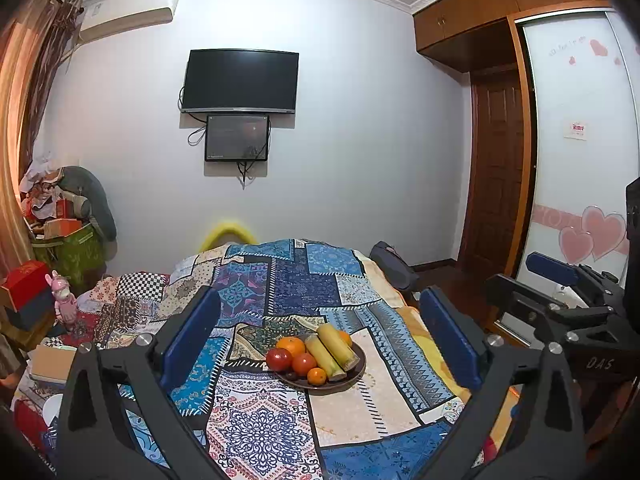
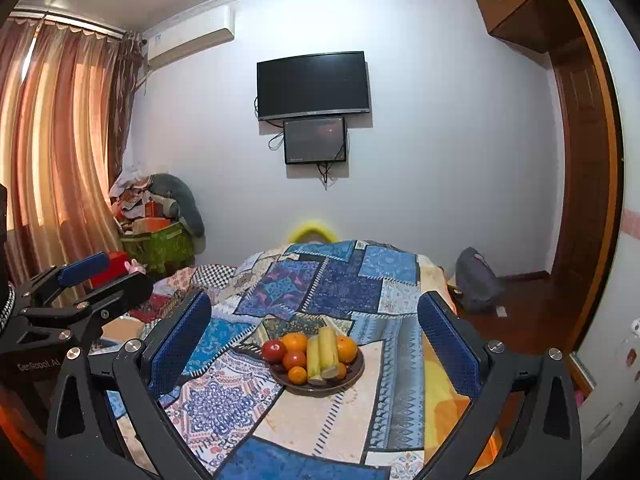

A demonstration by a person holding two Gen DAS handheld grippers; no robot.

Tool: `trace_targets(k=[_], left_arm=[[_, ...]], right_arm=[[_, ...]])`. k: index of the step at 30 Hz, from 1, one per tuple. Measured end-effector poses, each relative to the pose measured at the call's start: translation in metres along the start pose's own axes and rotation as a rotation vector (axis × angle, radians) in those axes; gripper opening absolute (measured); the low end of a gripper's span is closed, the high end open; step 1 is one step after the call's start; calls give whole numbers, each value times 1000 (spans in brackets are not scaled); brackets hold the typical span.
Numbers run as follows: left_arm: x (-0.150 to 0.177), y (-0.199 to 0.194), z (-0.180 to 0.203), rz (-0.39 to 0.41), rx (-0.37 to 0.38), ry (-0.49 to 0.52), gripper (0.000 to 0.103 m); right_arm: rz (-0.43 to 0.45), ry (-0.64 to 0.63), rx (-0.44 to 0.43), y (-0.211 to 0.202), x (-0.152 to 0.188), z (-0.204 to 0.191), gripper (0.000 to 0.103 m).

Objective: Organize fruits

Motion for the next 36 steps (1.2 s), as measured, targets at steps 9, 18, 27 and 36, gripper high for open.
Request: trace_targets(k=[9, 18, 27, 36], left_arm=[[0, 1, 0, 2, -3, -5, 103], [-2, 2, -1, 4, -2, -8, 103], [-2, 0, 0, 4, 5, -6, 103], [-3, -2, 1, 10, -1, -15, 103]], right_arm=[[14, 5, -1, -6, 0, 1, 103], [28, 9, -2, -7, -3, 0, 103], [34, 14, -1, -9, -4, 1, 103], [37, 10, -3, -10, -6, -1, 103]])
Point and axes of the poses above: each gripper's, at about its wrist camera, not at the fingertips, and y roughly the way its jaws point, z to its right, x to its underside, the point moved 2 cm from there along y, roughly the way its jaws point, and after that the axes turned 11 degrees about x, right-handed, at the moved point
